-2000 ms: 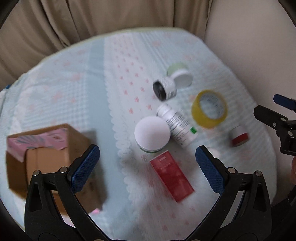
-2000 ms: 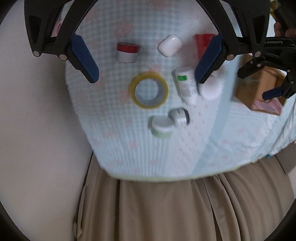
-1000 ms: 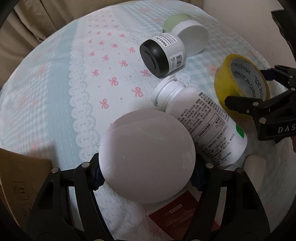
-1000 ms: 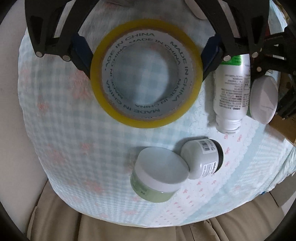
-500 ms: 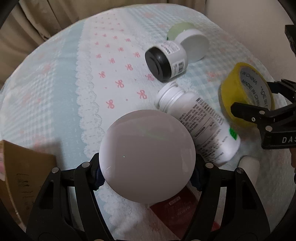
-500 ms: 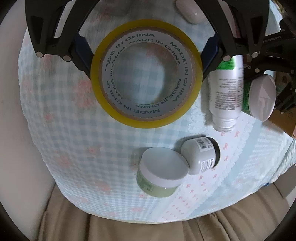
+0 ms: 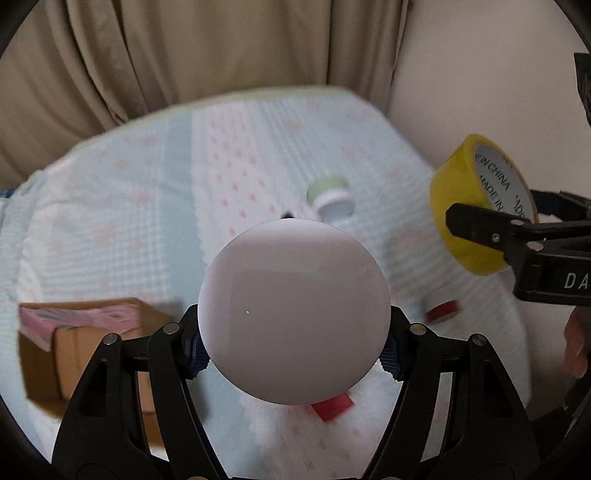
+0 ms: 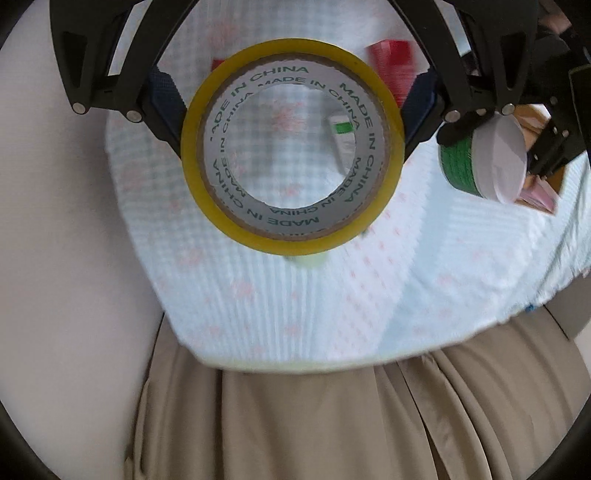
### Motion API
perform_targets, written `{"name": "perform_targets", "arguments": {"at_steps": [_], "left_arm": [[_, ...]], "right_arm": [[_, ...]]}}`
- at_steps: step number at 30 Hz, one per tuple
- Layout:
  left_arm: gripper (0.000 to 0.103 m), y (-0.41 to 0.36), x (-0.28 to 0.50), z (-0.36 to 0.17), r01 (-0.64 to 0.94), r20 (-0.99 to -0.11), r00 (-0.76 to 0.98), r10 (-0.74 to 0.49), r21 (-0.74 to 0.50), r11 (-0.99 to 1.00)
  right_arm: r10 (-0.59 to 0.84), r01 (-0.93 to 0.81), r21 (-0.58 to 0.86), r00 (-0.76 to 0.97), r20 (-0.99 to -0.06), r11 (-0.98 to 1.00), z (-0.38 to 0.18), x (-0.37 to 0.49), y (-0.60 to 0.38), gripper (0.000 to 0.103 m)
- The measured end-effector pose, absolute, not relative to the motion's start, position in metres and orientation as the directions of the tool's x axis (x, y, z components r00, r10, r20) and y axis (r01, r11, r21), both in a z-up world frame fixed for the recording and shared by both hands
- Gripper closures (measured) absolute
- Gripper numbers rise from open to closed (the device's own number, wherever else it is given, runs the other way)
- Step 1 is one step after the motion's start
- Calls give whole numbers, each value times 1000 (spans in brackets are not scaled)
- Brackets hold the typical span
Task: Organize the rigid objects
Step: 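Carry the white jar and tape roll into the cardboard box with both tools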
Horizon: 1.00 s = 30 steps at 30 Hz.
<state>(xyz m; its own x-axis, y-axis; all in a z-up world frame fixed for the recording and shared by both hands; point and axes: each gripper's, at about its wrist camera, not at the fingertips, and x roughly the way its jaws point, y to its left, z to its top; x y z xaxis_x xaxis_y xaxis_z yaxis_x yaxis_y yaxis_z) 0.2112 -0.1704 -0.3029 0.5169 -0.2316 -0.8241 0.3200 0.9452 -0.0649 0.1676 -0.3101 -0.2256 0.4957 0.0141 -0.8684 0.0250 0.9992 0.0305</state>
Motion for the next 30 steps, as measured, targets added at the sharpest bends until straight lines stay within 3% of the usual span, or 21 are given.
{"name": "perform_targets", "arguments": {"at_steps": [5, 13, 22, 30], "left_arm": [[35, -137, 191, -226, 270, -801, 560, -213, -67, 960], [35, -44, 164, -162, 174, -764, 628, -151, -51, 983], [35, 85, 152, -145, 154, -769, 625, -134, -48, 987], [35, 177, 167, -180, 186, -808, 573, -135, -32, 982]], "right_arm": [[11, 5, 16, 531, -847, 1000, -151, 150, -284, 6], [89, -107, 33, 580, -810, 994, -78, 130, -205, 6], [132, -150, 50, 607, -784, 987, -54, 120, -91, 6], [110, -96, 68, 564, -818, 993, -87, 138, 4, 6]]}}
